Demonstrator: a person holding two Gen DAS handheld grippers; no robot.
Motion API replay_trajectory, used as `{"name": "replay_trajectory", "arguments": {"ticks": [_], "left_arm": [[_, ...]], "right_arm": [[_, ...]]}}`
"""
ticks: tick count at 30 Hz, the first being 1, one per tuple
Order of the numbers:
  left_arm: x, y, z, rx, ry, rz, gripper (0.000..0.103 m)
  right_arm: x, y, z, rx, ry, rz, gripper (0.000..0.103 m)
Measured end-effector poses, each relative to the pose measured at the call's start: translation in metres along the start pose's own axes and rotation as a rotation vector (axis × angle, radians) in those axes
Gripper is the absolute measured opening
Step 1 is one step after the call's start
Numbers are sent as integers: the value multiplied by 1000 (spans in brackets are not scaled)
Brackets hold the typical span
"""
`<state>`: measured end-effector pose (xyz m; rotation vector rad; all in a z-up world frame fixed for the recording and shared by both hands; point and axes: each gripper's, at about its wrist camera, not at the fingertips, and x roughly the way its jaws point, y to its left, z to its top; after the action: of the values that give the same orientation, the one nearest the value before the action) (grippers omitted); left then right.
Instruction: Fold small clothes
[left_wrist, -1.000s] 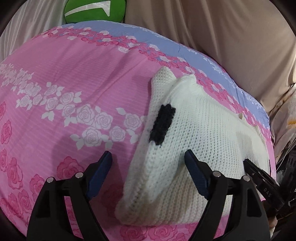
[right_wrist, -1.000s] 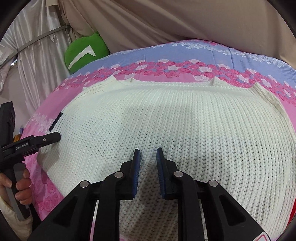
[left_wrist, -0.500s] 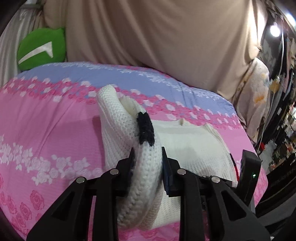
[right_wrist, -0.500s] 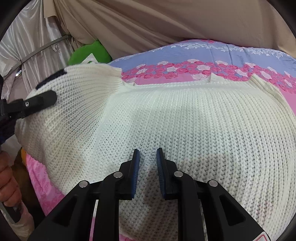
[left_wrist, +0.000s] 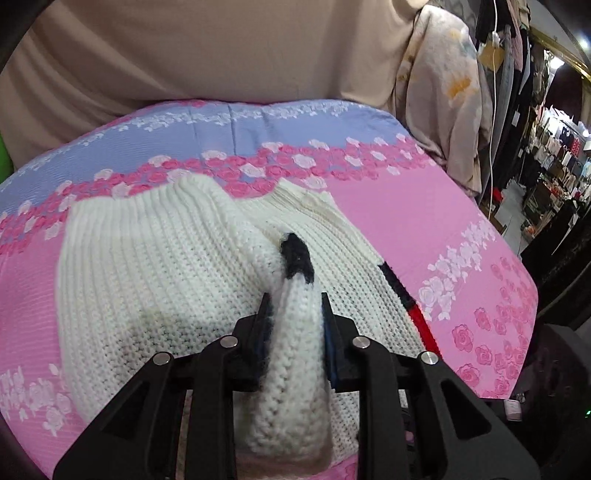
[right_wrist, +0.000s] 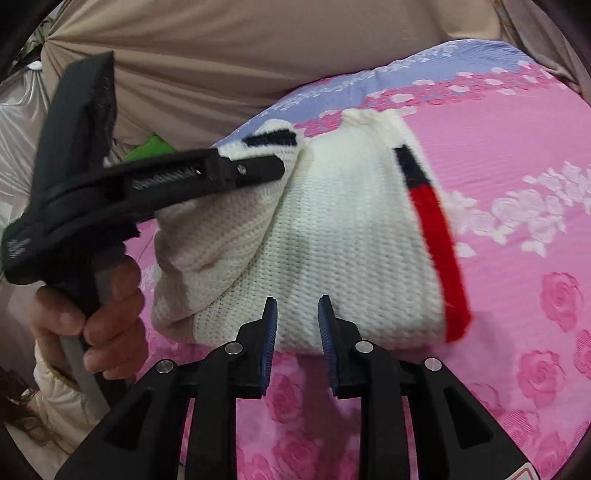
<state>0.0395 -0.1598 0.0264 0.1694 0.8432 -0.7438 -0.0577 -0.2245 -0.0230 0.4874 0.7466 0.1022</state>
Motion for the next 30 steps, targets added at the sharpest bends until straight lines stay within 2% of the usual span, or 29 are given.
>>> {"name": "replay_trajectory", "arguments": {"ticks": [3, 8, 12, 17, 20, 21, 22, 25, 28, 30], "left_arm": [[17, -11, -5, 34, 15, 54, 23], [18, -26, -7, 89, 6, 140, 26], [8, -28, -7, 95, -8, 153, 31], [-1, -29, -9, 104, -10, 155, 36], [-6, -28, -11, 93, -9, 148, 45], [-11, -27, -12, 86, -19, 141, 54], [-20, -26, -14, 83, -36, 129, 62], [-57, -15, -24, 80, -120, 96, 75], [-92, 7, -42, 66, -174, 110, 87], [-103, 22, -56, 53, -157, 134, 89]], "right_arm": [[-19, -14, -3, 35, -26, -28, 26], [-31, -22, 2, 42, -56, -61, 30], [-39, -28, 9, 58, -82, -50, 30], [-46, -32, 21, 74, -116, -61, 37], [-53, -29, 29, 67, -140, -75, 37], [-55, -29, 32, 62, -145, -78, 38], [-58, -26, 36, 52, -154, -85, 41], [-62, -18, 49, 20, -169, -87, 52], [-60, -9, 65, 0, -160, -34, 62], [-45, -4, 81, 11, -112, 42, 67]]}}
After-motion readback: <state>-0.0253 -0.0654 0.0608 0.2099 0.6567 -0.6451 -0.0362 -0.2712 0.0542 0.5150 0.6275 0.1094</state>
